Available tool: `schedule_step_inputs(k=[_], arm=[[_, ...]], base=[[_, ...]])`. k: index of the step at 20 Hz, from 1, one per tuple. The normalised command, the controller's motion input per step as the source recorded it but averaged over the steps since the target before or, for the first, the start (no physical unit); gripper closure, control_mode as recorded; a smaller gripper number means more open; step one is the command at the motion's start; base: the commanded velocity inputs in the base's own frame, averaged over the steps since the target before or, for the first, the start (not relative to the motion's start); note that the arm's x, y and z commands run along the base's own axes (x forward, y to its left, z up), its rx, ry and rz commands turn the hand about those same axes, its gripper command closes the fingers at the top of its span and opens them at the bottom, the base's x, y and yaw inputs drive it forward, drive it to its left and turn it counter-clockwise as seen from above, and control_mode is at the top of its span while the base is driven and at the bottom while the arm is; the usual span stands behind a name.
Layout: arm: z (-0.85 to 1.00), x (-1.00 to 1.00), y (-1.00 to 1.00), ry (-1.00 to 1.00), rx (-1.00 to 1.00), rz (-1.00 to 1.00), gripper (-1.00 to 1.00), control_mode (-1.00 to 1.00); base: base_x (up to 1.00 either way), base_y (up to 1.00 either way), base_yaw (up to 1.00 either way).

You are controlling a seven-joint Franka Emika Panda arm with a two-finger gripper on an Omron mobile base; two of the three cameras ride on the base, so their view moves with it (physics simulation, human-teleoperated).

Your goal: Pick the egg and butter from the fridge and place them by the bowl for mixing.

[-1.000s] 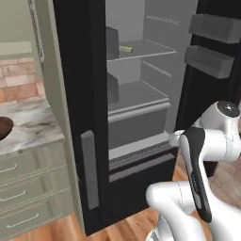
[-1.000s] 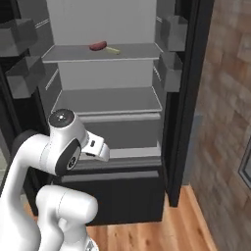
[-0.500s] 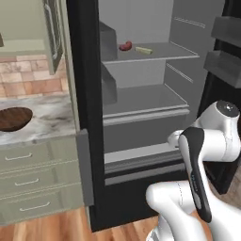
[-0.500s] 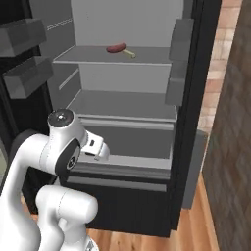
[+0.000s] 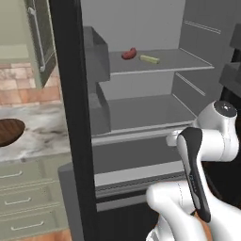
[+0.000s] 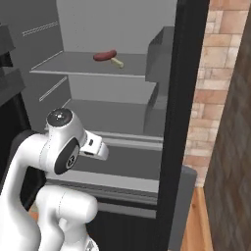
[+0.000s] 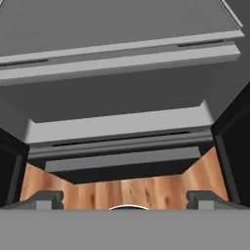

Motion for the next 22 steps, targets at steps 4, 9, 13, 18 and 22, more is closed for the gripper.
schedule_step_inputs(k=[4, 9, 13, 18, 22], arm=[[0.0, 0.0, 0.0, 0.0, 0.0, 0.0, -1.0, 1.0], [0.0, 0.0, 0.0, 0.0, 0.0, 0.0, -1.0, 1.0], [0.0, 0.0, 0.0, 0.0, 0.0, 0.0, -1.0, 1.0], [0.0, 0.0, 0.0, 0.0, 0.0, 0.0, -1.0, 1.0], [0.0, 0.0, 0.0, 0.0, 0.0, 0.0, -1.0, 1.0]], base=[[0.53, -0.5, 0.04], [0.29, -0.34, 0.11], [0.27, -0.03, 0.01], [0.39, 0.0, 0.07], [0.35, 0.0, 0.04]])
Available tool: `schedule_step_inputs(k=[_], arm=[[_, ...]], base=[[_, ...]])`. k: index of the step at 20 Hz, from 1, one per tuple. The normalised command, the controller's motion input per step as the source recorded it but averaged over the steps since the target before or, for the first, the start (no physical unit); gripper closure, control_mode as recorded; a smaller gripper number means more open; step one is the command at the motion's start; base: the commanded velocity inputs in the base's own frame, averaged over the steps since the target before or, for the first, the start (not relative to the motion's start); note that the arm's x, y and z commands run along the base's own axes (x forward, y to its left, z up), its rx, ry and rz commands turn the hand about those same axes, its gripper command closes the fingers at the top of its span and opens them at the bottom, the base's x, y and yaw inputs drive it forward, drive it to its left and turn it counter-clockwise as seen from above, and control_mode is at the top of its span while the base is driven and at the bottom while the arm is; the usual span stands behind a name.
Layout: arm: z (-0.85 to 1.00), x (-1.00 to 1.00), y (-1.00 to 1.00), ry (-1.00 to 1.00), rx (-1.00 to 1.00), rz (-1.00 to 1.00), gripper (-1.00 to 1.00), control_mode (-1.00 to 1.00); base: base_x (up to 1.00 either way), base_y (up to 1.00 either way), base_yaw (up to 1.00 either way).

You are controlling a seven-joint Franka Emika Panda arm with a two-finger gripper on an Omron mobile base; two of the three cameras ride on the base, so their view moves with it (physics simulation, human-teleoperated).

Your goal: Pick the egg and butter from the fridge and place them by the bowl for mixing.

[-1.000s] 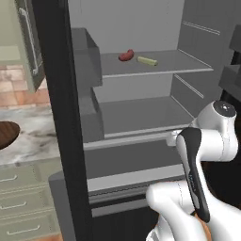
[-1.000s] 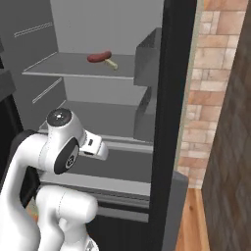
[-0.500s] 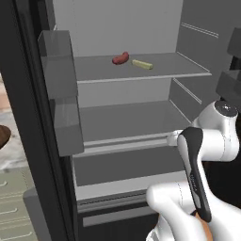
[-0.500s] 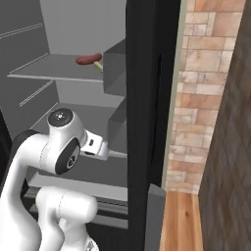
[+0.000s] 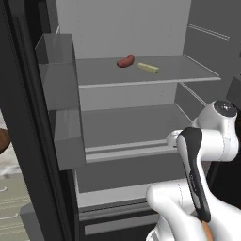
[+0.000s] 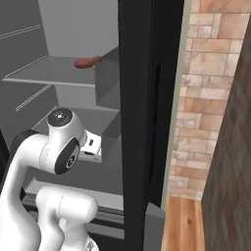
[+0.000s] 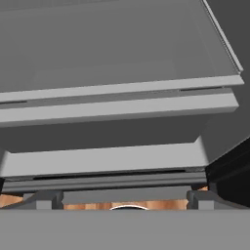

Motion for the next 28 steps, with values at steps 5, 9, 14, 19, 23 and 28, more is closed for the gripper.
schedule_step_inputs(k=[5, 9, 14, 19, 23, 28], arm=[[0.0, 0.0, 0.0, 0.0, 0.0, 0.0, -1.0, 1.0], [0.0, 0.0, 0.0, 0.0, 0.0, 0.0, -1.0, 1.0], [0.0, 0.0, 0.0, 0.0, 0.0, 0.0, -1.0, 1.0], [0.14, -0.11, 0.01, -0.19, 0.0, 0.02, -1.0, -1.0], [0.35, -0.08, 0.04, -0.23, 0.0, 0.0, -1.0, -1.0], [0.45, -0.06, 0.03, -0.1, -0.01, 0.0, -1.0, -1.0]], base=[[0.02, 0.0, 0.0], [0.0, 0.0, 0.0], [-0.02, 0.0, 0.0], [-0.03, 0.0, 0.0], [0.0, 0.0, 0.0], [0.0, 0.0, 0.0]])
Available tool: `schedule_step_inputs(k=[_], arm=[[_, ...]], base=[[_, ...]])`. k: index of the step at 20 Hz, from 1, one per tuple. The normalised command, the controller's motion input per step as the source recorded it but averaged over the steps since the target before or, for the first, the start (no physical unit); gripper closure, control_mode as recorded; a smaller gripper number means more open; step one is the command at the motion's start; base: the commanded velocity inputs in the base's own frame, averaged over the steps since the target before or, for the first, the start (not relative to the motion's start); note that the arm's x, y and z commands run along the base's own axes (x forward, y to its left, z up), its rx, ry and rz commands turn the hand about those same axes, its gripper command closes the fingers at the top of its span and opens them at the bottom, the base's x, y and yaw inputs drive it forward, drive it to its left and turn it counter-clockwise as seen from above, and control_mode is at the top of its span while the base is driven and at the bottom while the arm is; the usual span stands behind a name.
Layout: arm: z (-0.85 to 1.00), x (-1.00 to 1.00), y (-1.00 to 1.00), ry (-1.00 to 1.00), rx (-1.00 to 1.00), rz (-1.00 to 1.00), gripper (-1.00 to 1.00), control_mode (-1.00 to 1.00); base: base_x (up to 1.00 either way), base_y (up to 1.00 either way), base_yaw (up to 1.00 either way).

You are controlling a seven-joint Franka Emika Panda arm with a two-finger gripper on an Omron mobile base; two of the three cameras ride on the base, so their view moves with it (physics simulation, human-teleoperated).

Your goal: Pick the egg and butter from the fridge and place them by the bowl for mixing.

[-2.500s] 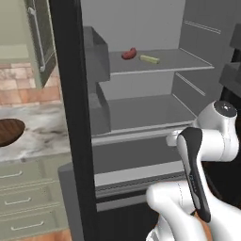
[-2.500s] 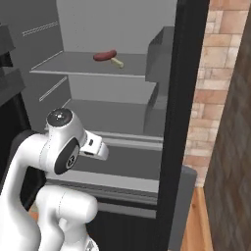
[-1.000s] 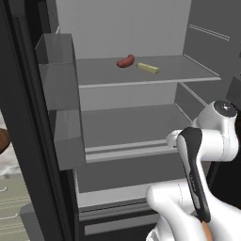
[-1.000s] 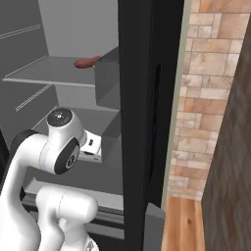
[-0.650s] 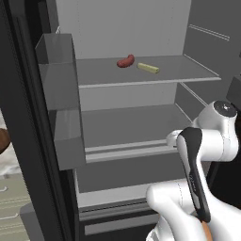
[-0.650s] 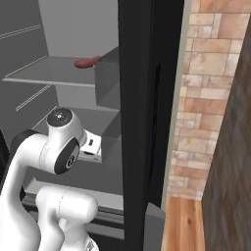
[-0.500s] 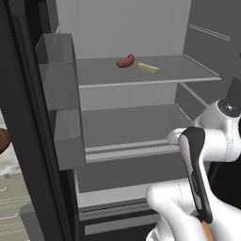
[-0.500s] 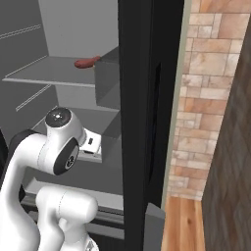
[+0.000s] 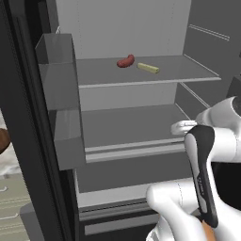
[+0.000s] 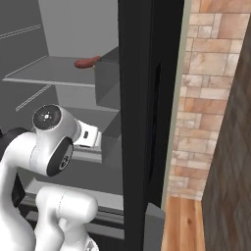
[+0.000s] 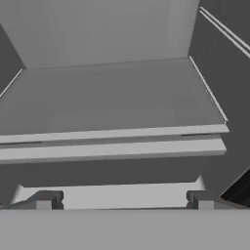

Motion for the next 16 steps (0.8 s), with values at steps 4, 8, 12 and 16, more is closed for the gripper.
schedule_step_inputs(k=[4, 8, 12, 16], arm=[[0.47, -0.01, 0.0, 0.0, -0.01, 0.0, -1.0, -1.0], [0.48, 0.0, 0.05, -0.01, 0.0, 0.02, -1.0, -1.0], [0.54, 0.0, 0.15, -0.01, 0.0, 0.11, -1.0, -1.0], [0.6, 0.0, 0.18, 0.0, 0.0, 0.08, -1.0, -1.0]], base=[[0.0, 0.0, 0.0], [0.0, 0.0, 0.0], [0.0, 0.0, 0.0], [0.0, 0.0, 0.0]])
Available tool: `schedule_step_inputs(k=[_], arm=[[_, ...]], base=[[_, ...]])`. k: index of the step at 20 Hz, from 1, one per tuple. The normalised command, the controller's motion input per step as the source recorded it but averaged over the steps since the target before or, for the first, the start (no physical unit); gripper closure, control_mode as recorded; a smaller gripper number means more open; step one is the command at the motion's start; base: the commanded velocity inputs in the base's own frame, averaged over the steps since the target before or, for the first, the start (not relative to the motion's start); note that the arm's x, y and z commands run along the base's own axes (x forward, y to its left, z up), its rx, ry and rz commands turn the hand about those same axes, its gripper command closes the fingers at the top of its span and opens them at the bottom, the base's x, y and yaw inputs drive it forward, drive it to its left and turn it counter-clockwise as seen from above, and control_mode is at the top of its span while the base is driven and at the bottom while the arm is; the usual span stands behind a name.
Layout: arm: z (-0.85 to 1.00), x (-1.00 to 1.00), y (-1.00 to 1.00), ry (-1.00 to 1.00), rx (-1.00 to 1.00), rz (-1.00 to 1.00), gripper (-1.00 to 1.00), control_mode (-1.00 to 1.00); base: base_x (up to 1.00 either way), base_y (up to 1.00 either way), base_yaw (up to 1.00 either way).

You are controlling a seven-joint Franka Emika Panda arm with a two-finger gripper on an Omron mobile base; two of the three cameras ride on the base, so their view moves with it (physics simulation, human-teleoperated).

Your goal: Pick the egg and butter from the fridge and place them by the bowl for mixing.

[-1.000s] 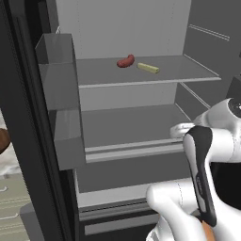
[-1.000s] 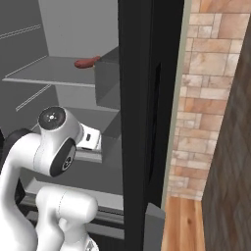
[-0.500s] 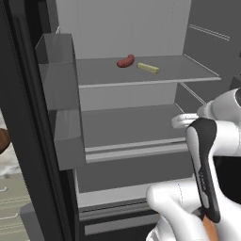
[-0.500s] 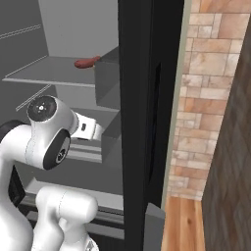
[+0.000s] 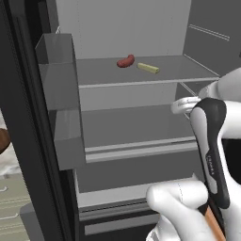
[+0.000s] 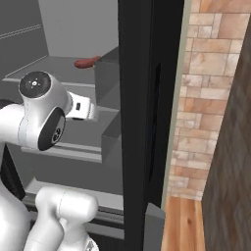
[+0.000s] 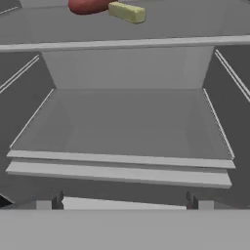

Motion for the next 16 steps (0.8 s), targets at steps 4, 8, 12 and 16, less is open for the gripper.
schedule_step_inputs(k=[4, 8, 12, 16], arm=[[0.57, 0.0, 0.13, 0.0, 0.0, 0.05, -1.0, -1.0], [0.42, 0.07, 0.07, -0.02, -0.03, 0.01, -1.0, -1.0], [0.02, 0.02, 0.01, -0.34, -0.1, 0.1, -1.0, -1.0], [0.2, 0.17, 0.0, -0.15, -0.03, 0.01, -1.0, -1.0]], base=[[0.0, 0.0, 0.0], [0.0, 0.0, 0.0], [0.0, 0.0, 0.0], [0.0, 0.0, 0.0]])
